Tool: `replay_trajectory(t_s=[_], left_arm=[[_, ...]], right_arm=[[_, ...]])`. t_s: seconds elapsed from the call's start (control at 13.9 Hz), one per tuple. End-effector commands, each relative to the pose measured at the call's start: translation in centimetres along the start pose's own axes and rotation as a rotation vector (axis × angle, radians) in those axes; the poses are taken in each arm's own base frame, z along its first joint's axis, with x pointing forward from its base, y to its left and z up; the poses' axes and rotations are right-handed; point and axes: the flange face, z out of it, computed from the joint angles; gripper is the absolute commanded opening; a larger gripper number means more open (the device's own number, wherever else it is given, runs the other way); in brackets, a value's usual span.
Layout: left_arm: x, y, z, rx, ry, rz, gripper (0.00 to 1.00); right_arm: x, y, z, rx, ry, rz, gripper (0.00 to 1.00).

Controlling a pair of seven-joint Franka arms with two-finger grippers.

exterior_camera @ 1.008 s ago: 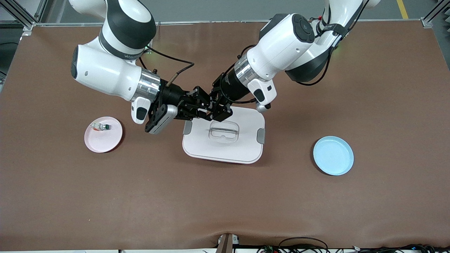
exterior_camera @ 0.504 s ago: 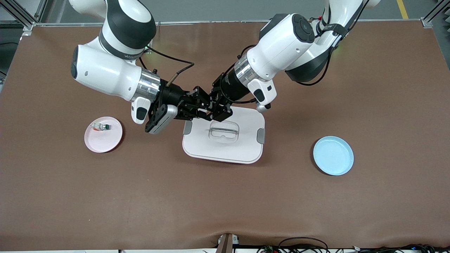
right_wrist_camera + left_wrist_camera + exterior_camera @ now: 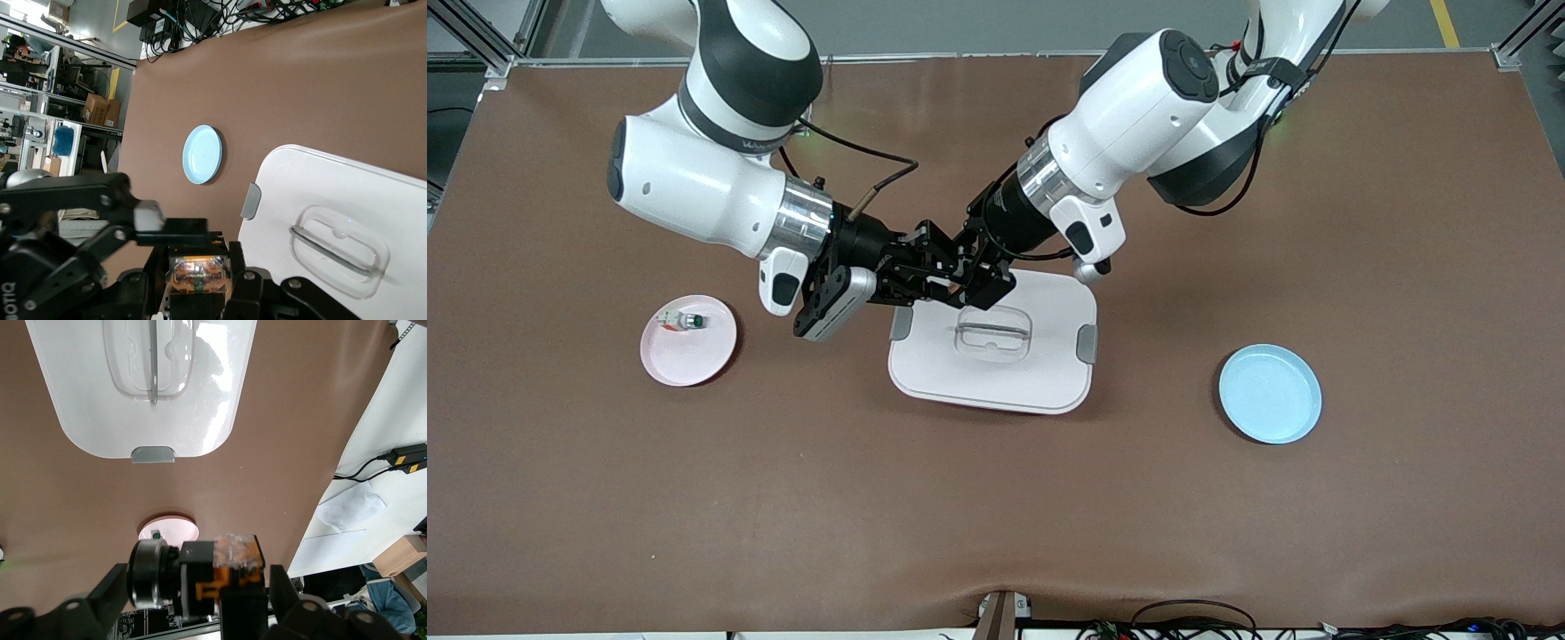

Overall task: Transfer orange switch to right arm and place
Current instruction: 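Open the left gripper and carry the switch with the right gripper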

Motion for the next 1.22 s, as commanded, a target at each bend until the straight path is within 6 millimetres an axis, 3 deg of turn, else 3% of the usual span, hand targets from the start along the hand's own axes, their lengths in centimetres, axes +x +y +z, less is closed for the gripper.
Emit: replay_trajectory(t_s=[0.0, 0.29, 0.65, 0.94, 1.15], left_arm=[[-0.5, 0.1, -0.4, -0.018, 0.004, 0.008, 1.00], [0.1, 0.6, -0.9, -0.025, 0.009, 0.004, 1.00], [1.5, 2.0, -3.1, -0.057, 0.024, -0.011, 1.00], [4.6, 3.3, -4.4, -0.035, 0.078, -0.046, 1.00], [7.5, 3.2, -5.2, 0.043, 0.150, -0.011, 1.00]], right_arm=[[0.5, 0.6, 0.2, -0.008, 0.005, -0.066, 0.00], [0.6, 2.0, -0.1, -0.040, -0.004, -0.136, 0.00], [0.2, 5.1, -0.9, -0.246, -0.154, -0.332, 0.00], [-0.2, 8.7, -3.0, -0.345, -0.323, -0.471, 0.00], [-0.4, 11.8, -5.0, -0.406, -0.446, -0.576, 0.00]])
